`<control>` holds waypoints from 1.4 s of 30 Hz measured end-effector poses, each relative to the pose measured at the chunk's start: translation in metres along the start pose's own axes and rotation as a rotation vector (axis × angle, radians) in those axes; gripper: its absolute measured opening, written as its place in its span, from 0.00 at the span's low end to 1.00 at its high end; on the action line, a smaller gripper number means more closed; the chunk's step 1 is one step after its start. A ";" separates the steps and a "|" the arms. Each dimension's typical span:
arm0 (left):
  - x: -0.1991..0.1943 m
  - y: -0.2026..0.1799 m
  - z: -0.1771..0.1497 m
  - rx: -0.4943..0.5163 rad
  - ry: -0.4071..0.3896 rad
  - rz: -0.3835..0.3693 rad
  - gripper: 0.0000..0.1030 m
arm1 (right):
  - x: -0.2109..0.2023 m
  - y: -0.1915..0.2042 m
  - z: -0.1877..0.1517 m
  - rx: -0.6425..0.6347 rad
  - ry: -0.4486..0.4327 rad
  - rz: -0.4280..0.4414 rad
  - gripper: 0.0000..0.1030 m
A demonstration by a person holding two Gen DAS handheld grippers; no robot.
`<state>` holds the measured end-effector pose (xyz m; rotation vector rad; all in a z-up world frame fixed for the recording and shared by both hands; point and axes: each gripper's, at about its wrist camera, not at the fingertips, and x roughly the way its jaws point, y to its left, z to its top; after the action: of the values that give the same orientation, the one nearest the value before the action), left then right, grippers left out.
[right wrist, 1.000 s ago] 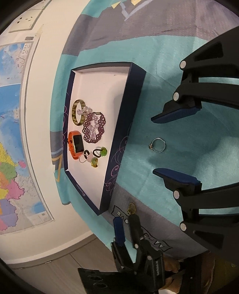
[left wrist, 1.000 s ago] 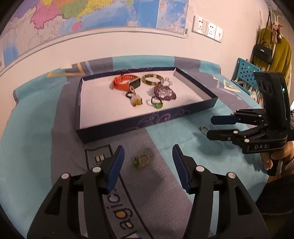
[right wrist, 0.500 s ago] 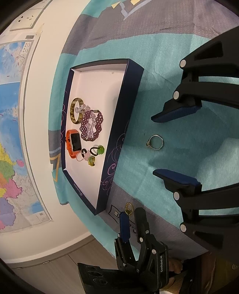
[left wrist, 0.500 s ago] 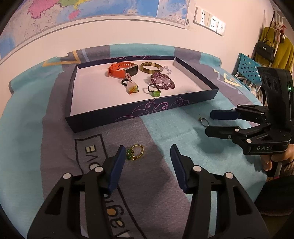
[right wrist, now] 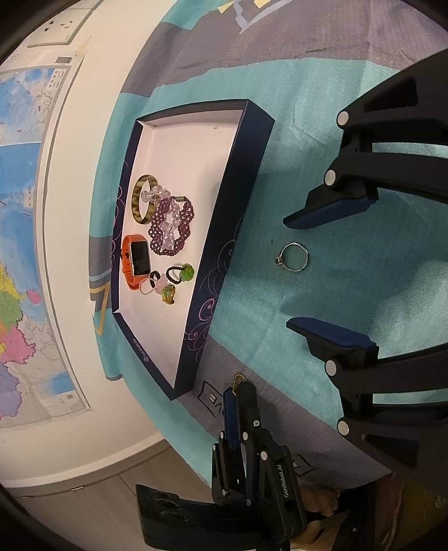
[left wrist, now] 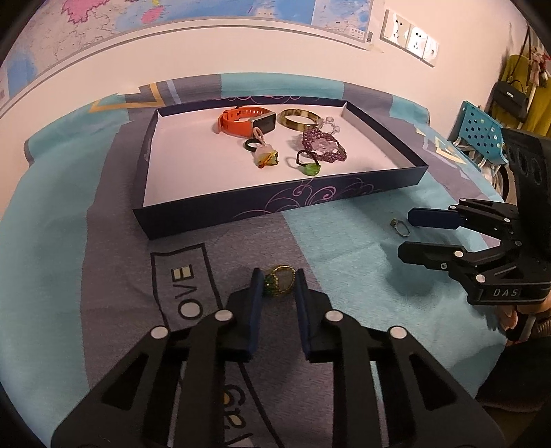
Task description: Organize jewelry
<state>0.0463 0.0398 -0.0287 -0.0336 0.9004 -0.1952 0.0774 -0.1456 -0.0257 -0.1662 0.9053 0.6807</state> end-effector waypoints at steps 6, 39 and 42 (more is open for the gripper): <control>0.000 0.000 -0.001 0.002 -0.003 0.004 0.16 | 0.003 0.005 0.002 -0.016 0.005 -0.028 0.37; -0.002 -0.008 -0.001 0.033 -0.011 0.001 0.27 | -0.004 0.004 0.001 -0.008 -0.024 -0.015 0.15; 0.000 -0.011 -0.002 0.050 -0.006 0.011 0.27 | -0.003 0.004 0.001 -0.009 -0.023 -0.013 0.15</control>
<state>0.0433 0.0286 -0.0284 0.0167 0.8896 -0.2075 0.0742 -0.1437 -0.0219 -0.1716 0.8786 0.6733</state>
